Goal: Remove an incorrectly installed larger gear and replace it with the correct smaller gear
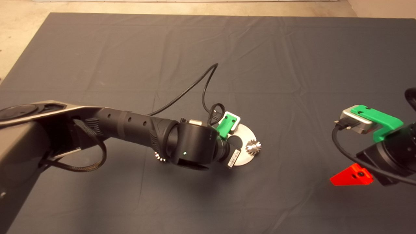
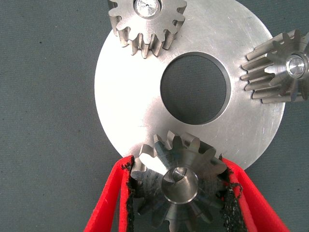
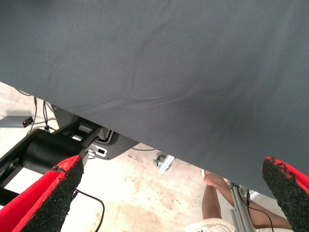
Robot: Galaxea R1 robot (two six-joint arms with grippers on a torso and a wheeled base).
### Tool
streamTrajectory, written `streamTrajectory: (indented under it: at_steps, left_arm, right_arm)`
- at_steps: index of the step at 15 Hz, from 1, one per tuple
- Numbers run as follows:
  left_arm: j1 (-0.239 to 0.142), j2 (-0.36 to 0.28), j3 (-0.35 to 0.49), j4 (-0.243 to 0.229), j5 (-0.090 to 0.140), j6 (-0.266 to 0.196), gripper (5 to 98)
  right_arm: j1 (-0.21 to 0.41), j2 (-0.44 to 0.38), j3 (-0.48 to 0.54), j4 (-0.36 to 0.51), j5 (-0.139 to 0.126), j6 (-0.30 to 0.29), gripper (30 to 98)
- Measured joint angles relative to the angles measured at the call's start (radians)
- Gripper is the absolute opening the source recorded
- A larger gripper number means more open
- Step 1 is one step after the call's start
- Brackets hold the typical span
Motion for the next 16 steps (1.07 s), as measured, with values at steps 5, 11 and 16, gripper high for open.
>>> streamTrajectory:
  at_steps: [5, 11, 16]
  left_arm:
    - [0.006, 0.000, 0.000, 0.013, 0.000, 0.000, 33.7]
    - [0.014, 0.000, 0.007, 0.030, 0.007, 0.000, 33.6]
    - [0.036, -0.003, 0.021, 0.037, 0.002, 0.000, 33.6]
  right_arm:
    - [0.000, 0.000, 0.000, 0.000, 0.000, 0.000, 97.9]
    - [0.000, 0.000, 0.000, 0.000, 0.000, 0.000, 97.9]
    - [0.000, 0.000, 0.000, 0.000, 0.000, 0.000, 97.9]
